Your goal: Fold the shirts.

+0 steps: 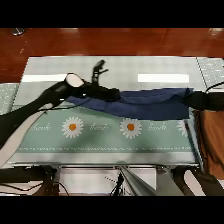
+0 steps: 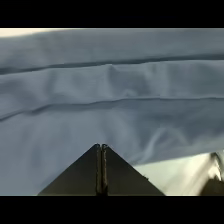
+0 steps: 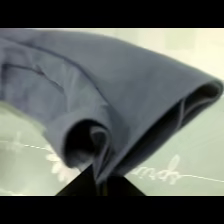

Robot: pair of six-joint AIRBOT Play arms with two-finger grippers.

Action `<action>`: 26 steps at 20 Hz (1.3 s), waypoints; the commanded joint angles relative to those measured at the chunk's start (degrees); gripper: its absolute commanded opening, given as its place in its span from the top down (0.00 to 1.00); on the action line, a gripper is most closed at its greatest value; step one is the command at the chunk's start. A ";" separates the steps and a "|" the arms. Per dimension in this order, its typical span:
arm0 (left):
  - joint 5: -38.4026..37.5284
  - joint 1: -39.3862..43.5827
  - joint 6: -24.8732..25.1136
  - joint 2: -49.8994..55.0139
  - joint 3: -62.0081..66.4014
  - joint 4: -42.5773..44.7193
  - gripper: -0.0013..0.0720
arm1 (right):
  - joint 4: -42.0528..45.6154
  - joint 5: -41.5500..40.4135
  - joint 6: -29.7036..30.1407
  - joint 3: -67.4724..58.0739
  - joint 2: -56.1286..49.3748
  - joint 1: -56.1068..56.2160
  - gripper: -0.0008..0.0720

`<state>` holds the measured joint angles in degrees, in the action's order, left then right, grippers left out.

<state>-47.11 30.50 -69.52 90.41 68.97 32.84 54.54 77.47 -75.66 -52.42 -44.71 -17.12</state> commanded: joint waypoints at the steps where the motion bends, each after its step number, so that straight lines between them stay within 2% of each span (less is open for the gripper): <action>1: -3.08 8.22 -5.68 11.34 11.15 0.37 0.95 | -3.78 1.60 -2.40 1.55 9.22 0.04 0.96; 4: -3.69 14.60 -9.31 17.44 16.61 0.35 0.95 | -6.49 1.42 -2.62 1.55 9.88 0.04 0.96; 8: -4.39 19.74 -9.62 19.93 18.71 -3.52 0.95 | -6.47 -0.85 -2.49 1.55 9.88 0.04 0.96; 11: -7.43 14.62 -9.90 18.62 18.71 -3.52 0.95 | -6.69 -1.40 -2.54 1.55 9.88 0.04 0.96; 14: -13.97 3.34 -8.76 13.33 18.60 -3.02 0.95 | -8.63 -2.56 -2.58 1.55 9.86 1.57 0.96; 17: -20.90 -9.60 -7.65 4.44 16.48 2.78 0.95 | -12.41 -8.39 -2.80 1.40 7.15 10.43 0.96; 20: -25.03 -21.16 -7.48 -8.83 8.15 10.99 0.95 | -12.85 -15.65 -3.19 -3.96 -2.71 24.04 0.96; 23: -22.12 -31.21 -7.48 -27.65 -7.41 12.63 0.95 | -12.83 -20.39 -3.17 -14.43 -17.46 35.36 0.96; 26: -15.50 -34.88 -7.74 -46.29 -23.12 12.63 0.95 | -12.90 -21.20 -3.23 -26.88 -34.29 42.69 0.96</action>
<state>-67.35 1.06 -77.12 60.01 58.74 43.72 42.04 59.20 -78.74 -69.25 -65.17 17.65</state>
